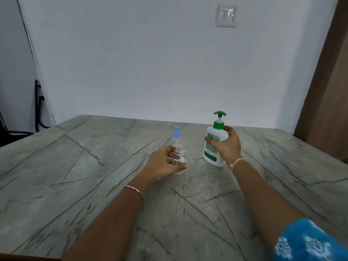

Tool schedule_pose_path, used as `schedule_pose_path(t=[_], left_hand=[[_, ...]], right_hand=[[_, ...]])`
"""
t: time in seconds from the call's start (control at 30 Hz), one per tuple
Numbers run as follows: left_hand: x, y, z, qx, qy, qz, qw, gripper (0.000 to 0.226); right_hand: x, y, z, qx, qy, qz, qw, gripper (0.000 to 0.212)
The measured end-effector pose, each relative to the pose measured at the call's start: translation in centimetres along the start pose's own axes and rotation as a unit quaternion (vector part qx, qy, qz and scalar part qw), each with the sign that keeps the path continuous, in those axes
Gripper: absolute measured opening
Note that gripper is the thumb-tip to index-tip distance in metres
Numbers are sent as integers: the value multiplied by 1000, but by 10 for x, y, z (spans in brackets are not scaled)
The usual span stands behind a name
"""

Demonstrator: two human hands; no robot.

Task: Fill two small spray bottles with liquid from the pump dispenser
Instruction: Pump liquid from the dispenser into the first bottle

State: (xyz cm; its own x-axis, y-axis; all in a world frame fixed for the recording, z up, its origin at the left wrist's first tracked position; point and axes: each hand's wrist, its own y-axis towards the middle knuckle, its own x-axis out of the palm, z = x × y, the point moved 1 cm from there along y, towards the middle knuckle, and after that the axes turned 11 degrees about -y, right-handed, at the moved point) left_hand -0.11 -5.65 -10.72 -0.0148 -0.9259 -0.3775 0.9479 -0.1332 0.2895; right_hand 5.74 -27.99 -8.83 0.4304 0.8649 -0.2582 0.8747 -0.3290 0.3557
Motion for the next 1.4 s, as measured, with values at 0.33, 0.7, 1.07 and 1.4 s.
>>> schedule_pose_path(t=[0.33, 0.7, 1.07, 1.4], left_hand=[[-1, -3, 0, 2, -25, -8, 1000, 57], [0, -6, 4, -3, -10, -1, 1000, 57], [3, -11, 5, -4, 33, 10, 999, 63], [1, -6, 3, 13, -3, 30, 999, 69]], right_hand=[[-5, -21, -9, -35, 61, -73, 995, 45], [-10, -44, -11, -118, -53, -64, 989, 50], [-22, -62, -37, -307, -235, -200, 900, 106], [-14, -62, -45, -359, -323, -276, 831, 106]])
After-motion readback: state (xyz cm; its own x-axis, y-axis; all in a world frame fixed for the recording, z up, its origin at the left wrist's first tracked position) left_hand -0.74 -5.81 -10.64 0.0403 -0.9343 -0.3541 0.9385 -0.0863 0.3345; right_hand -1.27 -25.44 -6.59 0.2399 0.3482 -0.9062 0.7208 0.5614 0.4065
